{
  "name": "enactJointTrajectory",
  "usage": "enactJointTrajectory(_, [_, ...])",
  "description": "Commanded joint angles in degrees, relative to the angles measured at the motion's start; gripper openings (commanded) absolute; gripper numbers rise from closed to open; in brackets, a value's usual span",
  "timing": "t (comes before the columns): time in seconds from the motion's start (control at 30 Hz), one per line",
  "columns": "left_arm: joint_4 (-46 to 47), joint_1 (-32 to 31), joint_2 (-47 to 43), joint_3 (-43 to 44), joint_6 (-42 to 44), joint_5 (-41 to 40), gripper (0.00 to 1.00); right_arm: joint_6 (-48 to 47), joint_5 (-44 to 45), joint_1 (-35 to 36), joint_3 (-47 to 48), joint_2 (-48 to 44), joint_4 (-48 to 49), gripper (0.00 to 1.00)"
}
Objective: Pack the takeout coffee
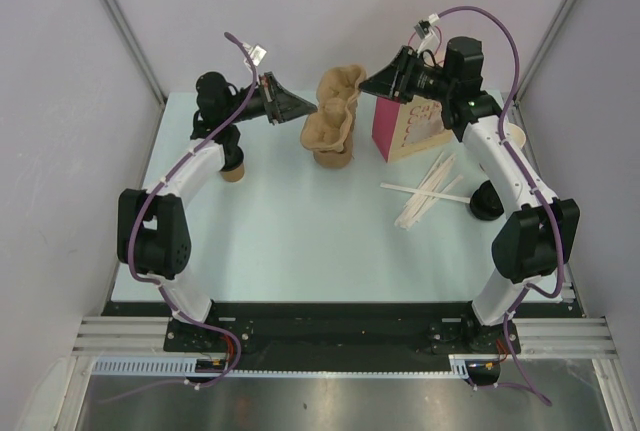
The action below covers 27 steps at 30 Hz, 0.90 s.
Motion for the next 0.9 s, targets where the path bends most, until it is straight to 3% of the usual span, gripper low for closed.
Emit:
enactJointTrajectory(0.0, [2.98,0.19,-0.74,-0.24,-0.26,0.56,0.0,1.16,-1.24,0.0,0.15,-1.27,3.21,0.39])
enactJointTrajectory(0.17, [2.72,0.19,-0.74,-0.59,0.09,0.48,0.0,1.51,-1.86,-0.09,0.24,-1.45,3.64,0.43])
enactJointTrajectory(0.87, [7.9,0.19,0.93,-1.38,-5.71,-0.05,0.0,1.69,-2.12,-0.8,-1.08,-2.15,4.0,0.36])
